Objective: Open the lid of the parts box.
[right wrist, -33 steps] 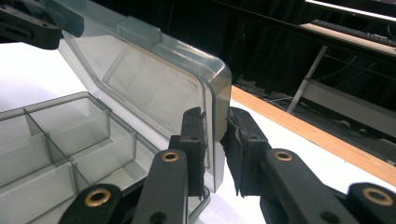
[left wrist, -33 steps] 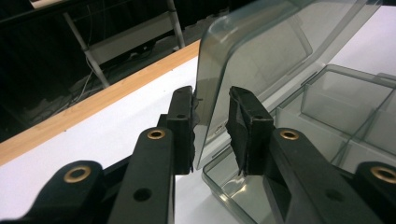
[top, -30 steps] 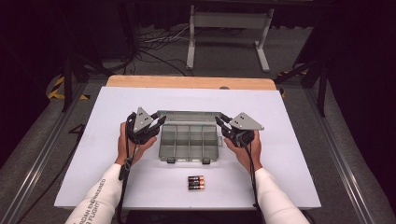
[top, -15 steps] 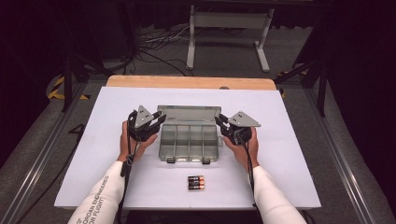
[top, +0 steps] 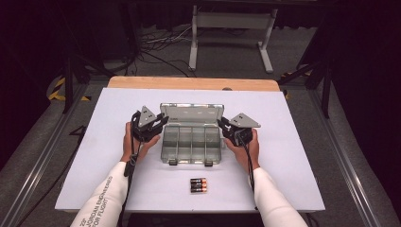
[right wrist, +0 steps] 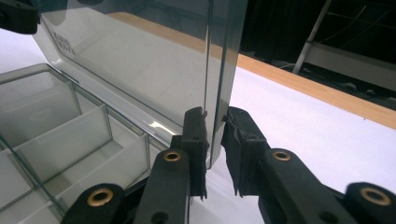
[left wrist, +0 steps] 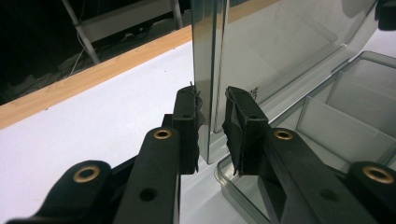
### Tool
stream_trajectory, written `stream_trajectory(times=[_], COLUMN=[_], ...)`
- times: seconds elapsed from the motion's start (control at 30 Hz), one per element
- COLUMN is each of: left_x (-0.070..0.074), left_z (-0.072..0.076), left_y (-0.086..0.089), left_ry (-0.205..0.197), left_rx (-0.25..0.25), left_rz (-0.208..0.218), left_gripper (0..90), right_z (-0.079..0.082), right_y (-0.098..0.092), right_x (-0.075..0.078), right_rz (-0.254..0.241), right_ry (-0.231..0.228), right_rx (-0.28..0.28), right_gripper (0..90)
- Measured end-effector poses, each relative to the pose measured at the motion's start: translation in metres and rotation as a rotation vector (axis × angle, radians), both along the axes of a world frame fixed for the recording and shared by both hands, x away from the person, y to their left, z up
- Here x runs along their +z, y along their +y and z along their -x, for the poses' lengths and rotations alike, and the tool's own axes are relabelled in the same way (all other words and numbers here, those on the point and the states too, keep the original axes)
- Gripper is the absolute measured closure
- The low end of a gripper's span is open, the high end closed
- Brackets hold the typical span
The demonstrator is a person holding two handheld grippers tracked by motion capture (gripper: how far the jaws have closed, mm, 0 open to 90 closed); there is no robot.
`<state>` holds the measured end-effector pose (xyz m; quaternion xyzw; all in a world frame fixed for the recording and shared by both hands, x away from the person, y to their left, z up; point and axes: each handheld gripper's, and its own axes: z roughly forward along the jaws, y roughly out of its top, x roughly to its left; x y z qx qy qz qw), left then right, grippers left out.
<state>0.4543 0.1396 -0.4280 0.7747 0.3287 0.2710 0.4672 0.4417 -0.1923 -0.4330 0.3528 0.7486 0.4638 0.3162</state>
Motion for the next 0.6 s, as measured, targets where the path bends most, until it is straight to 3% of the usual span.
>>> stream_trajectory(times=[0.27,0.6], left_x=[-0.001,-0.004], left_z=[-0.001,-0.006], left_y=[0.000,-0.001], left_ry=[0.016,0.034], left_rx=[0.002,0.011], left_rz=[0.003,-0.014], left_gripper=[74.9,75.7], right_z=[-0.003,-0.011], right_y=[0.001,0.005], right_x=[-0.002,-0.001], right_rz=[0.005,0.032], right_ry=[0.010,0.060], right_rx=[-0.002,-0.026], right_gripper=[80.1,81.7])
